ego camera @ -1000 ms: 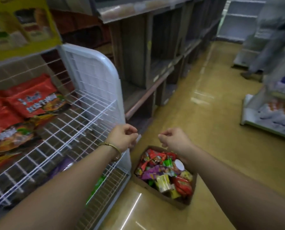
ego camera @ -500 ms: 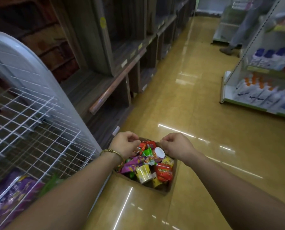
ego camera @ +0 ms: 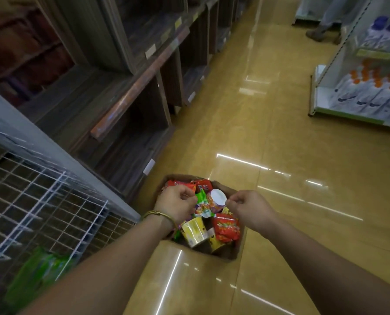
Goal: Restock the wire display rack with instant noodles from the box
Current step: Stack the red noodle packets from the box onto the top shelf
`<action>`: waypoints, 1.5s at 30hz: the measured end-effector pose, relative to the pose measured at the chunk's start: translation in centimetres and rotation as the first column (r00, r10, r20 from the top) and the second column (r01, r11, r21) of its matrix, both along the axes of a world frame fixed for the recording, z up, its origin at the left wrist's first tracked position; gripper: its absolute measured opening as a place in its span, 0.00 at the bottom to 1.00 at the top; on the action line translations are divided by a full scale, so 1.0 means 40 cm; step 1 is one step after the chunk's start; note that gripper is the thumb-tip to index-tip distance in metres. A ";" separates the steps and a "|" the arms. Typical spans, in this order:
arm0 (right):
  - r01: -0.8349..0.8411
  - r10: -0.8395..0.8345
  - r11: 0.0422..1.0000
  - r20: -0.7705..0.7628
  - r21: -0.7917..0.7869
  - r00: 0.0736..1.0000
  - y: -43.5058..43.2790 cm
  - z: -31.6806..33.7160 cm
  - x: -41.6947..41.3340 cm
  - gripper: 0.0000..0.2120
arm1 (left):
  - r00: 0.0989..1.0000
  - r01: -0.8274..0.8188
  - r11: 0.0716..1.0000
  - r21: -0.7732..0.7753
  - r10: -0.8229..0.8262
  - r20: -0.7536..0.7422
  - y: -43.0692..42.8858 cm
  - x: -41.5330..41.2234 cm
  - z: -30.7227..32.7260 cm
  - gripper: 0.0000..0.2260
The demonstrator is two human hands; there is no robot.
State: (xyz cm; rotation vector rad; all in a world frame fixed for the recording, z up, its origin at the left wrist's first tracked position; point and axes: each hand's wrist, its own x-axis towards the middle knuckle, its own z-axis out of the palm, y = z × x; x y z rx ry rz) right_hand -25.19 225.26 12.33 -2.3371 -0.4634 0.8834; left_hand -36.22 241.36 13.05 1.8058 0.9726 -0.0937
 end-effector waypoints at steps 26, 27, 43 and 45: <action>-0.024 0.040 0.985 0.091 -0.173 0.995 0.037 -1.000 0.117 0.22 | 0.998 -0.019 0.976 -0.217 0.031 0.050 0.010 0.191 -1.080 0.02; -0.039 0.057 0.981 0.086 -0.189 0.995 0.035 -1.018 0.118 0.25 | 0.998 -0.020 0.970 -0.244 0.033 0.052 0.004 0.193 -1.102 0.02; -0.237 0.305 0.878 0.103 -0.417 0.947 0.051 -1.191 0.100 0.43 | 0.999 -0.014 0.910 -0.413 0.028 0.029 0.009 0.200 -1.241 0.02; -0.216 0.291 0.881 0.122 -0.421 0.949 0.052 -1.193 0.097 0.37 | 0.999 -0.004 0.912 -0.411 0.016 0.028 0.009 0.200 -1.242 0.02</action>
